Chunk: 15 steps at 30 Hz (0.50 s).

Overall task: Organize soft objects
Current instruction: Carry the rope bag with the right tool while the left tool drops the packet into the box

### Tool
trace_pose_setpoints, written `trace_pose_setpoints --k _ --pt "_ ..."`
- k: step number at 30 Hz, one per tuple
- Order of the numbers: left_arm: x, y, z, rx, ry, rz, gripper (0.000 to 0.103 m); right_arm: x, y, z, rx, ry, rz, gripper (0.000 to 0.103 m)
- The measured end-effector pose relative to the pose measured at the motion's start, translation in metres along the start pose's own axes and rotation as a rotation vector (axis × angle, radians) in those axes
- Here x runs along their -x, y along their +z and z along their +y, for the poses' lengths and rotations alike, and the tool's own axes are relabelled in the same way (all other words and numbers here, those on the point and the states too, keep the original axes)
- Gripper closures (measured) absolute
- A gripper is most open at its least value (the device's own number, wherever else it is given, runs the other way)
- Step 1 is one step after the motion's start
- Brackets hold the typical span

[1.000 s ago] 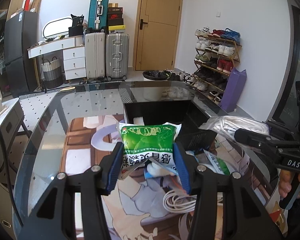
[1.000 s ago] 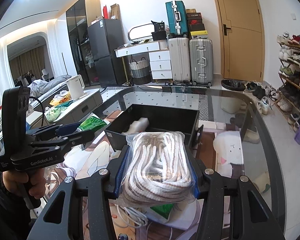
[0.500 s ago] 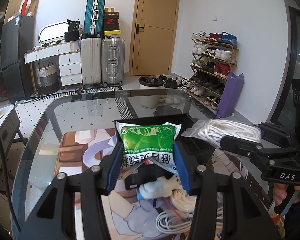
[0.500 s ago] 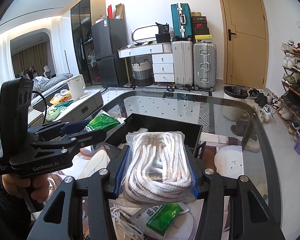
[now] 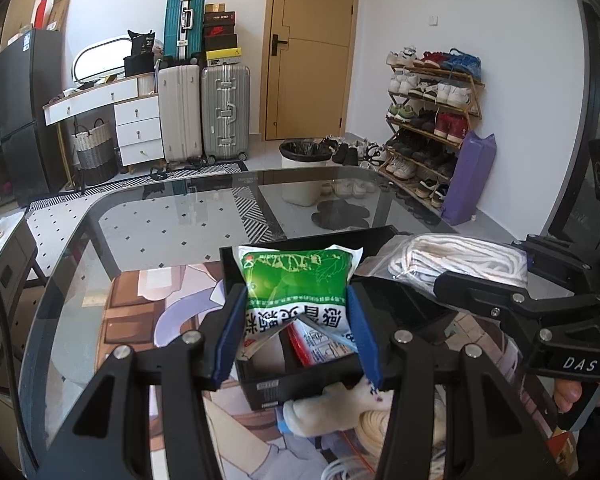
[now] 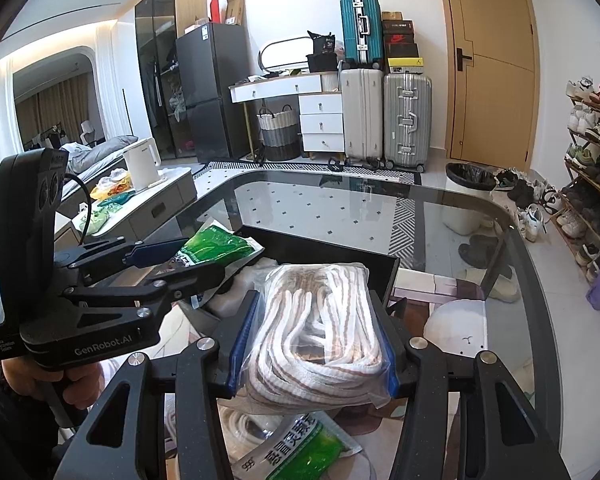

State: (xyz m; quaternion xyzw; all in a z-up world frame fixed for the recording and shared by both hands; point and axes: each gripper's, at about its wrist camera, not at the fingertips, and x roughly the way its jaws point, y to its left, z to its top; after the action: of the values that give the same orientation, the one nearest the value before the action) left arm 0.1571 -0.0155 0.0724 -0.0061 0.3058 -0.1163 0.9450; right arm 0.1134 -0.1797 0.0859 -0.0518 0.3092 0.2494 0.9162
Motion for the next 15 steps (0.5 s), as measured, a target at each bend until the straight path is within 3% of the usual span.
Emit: trace_pose_setpoints --k 15 --pt "-0.037 0.001 0.01 0.012 0.026 0.06 0.054 -0.042 0.011 -0.003 0.049 -0.019 0.058 0.052"
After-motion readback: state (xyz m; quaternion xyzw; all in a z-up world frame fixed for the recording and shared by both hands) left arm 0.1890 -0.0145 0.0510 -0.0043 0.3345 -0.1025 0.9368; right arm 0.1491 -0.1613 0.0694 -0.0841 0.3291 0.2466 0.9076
